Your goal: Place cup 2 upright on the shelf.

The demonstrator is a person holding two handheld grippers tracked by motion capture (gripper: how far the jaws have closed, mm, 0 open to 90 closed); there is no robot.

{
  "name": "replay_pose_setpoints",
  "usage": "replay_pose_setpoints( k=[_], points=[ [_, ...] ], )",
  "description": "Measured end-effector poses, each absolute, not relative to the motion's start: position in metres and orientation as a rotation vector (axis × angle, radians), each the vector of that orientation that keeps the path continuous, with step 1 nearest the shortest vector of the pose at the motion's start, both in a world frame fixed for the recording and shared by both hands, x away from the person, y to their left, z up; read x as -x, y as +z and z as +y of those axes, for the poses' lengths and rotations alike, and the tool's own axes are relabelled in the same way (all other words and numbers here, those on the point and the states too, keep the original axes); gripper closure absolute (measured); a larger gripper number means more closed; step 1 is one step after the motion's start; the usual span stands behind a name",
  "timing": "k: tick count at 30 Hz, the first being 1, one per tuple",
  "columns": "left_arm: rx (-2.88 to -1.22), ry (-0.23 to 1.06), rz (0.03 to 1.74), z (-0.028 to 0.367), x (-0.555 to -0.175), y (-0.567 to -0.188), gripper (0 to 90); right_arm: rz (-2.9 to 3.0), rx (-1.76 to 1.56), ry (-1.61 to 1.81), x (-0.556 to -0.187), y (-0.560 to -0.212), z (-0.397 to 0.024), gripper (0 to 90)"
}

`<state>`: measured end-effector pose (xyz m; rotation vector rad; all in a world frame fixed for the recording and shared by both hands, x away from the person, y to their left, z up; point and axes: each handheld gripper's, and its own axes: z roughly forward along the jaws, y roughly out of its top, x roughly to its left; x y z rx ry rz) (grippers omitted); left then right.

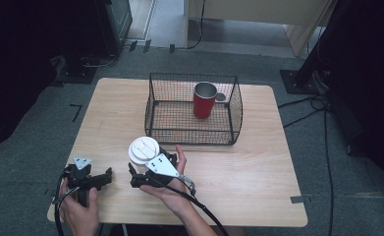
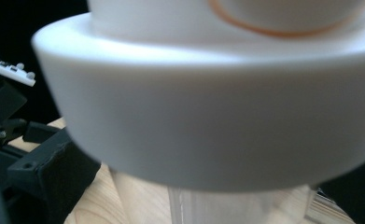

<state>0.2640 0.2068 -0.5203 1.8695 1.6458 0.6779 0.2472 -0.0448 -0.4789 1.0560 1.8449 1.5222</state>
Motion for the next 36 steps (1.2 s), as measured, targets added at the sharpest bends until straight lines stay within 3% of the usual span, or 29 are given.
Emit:
replay_pose_setpoints(
  k=[18,22,36],
  points=[
    [-1.872,0.678,1.645,0.2069,-0.2640,-0.5202,0.0,1.805,-1.119,1.500,-0.2526,-0.4804,-0.0408,7.8],
    [-1.872,0.678,1.645,0.2069,-0.2640,-0.5202,0.0,1.814,-1.105,1.499,-0.2518,-0.4809,-0.0398,14.5],
    [-1.872,0.678,1.646,0.2070,-0.2640,-0.5202,0.0,1.843,-1.115,1.471,-0.2511,-0.4809,-0.0396,15.7]
  ],
)
